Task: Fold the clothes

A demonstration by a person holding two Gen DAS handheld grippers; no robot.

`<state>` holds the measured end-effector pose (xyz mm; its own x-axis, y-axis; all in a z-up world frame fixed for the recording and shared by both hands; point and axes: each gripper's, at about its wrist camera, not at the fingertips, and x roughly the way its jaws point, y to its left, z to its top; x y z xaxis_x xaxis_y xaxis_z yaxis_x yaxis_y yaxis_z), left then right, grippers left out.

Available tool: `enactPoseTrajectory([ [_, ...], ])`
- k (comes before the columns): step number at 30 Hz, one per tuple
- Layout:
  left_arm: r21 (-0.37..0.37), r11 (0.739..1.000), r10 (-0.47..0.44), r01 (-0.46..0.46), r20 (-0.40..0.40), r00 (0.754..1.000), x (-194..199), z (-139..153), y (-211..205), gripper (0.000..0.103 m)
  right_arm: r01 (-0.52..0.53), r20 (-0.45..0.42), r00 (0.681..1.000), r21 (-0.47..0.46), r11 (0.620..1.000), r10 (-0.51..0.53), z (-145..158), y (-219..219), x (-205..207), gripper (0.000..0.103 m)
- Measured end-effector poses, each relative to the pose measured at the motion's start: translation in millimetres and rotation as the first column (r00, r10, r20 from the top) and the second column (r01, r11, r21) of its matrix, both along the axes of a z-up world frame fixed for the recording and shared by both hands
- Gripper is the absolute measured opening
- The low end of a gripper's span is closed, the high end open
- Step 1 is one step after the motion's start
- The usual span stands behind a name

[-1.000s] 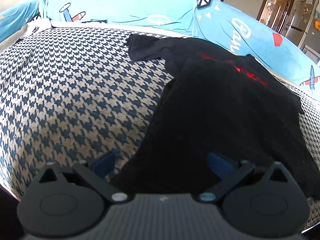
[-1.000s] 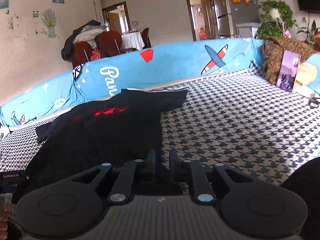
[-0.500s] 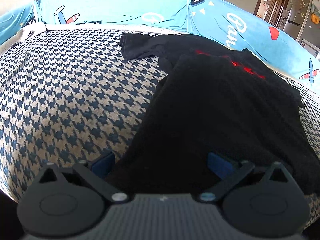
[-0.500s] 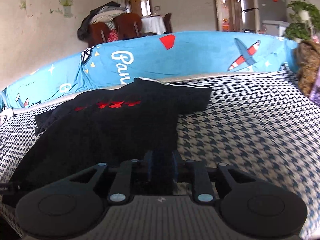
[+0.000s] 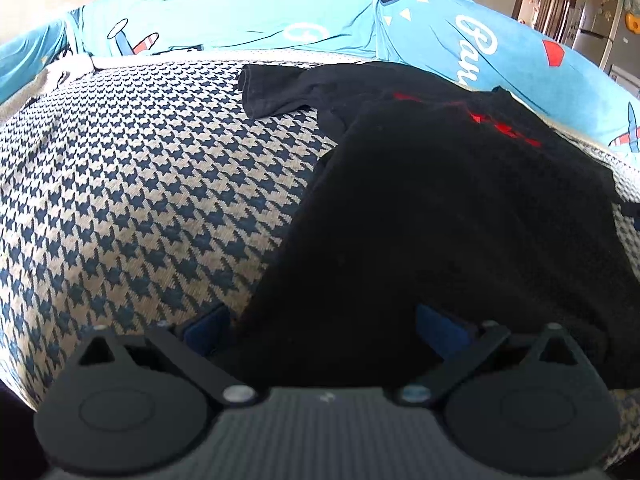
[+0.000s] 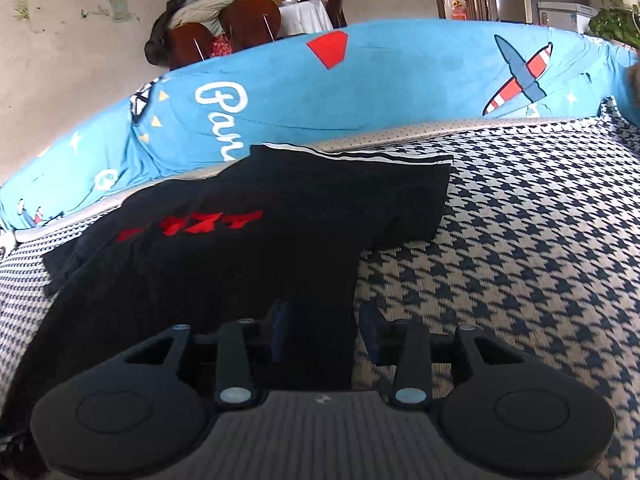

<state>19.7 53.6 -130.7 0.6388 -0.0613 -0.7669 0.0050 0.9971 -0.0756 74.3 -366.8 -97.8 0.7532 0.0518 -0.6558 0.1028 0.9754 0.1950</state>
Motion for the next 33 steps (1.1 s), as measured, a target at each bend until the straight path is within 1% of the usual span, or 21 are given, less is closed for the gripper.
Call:
enactPoseTrajectory([
  [6,0.016,1.000,-0.002,0.002,0.007,1.000,1,-1,-3,0.103,0.009,-0.050,0.999,0.055,0.998,-0.006,-17,-7,32,0.040],
  [10,0.022,1.000,0.001,-0.001,0.011,1.000,2,-2,-4,0.103,0.006,-0.046,0.999,0.028,1.000,-0.005,-23,-7,46,0.040],
  [12,0.025,1.000,0.003,-0.004,0.013,1.000,2,-1,-5,0.103,0.009,-0.040,0.999,0.034,0.999,-0.008,-26,-9,50,0.040],
  [13,0.026,1.000,0.005,-0.005,0.014,1.000,2,-1,-5,0.103,0.009,-0.036,0.999,0.035,0.999,-0.008,-27,-9,51,0.031],
  [14,0.025,1.000,0.007,-0.007,0.015,1.000,2,-1,-5,0.103,0.009,-0.030,1.000,0.028,1.000,-0.008,-28,-9,52,0.013],
  [15,0.024,1.000,0.009,-0.009,0.016,1.000,2,-1,-5,0.103,0.006,-0.028,1.000,0.020,1.000,-0.005,-28,-9,54,0.007],
  [17,0.020,1.000,0.008,-0.009,0.020,1.000,2,1,-6,0.103,0.016,-0.011,1.000,0.004,1.000,-0.016,-26,-9,54,0.005],
  [19,0.003,1.000,0.003,-0.003,0.026,1.000,1,2,-5,0.103,0.039,0.035,0.999,-0.033,0.999,-0.038,-18,-9,52,0.004],
  [23,-0.035,0.999,-0.026,0.027,0.037,0.999,0,4,-6,0.103,0.125,0.107,0.987,-0.076,0.989,-0.117,-3,-16,49,0.004],
  [27,-0.019,0.998,-0.052,0.053,0.031,0.998,0,2,-13,0.103,0.134,0.042,0.991,-0.140,0.981,-0.129,-16,-12,58,0.004],
  [29,-0.031,0.998,-0.060,0.061,0.026,0.998,0,2,-15,0.103,0.148,0.003,0.989,-0.114,0.982,-0.149,-18,-16,59,0.004],
  [30,-0.030,0.997,-0.073,0.073,0.023,0.997,-1,2,-17,0.103,0.167,0.003,0.986,-0.112,0.980,-0.167,-17,-18,58,0.006],
  [32,-0.002,0.995,-0.102,0.102,0.024,0.995,-4,2,-23,0.103,0.190,0.014,0.982,-0.107,0.976,-0.189,-14,-20,53,0.014],
  [33,0.009,0.994,-0.113,0.113,0.025,0.993,-5,2,-26,0.103,0.196,0.021,0.981,-0.107,0.975,-0.195,-12,-20,50,0.015],
])
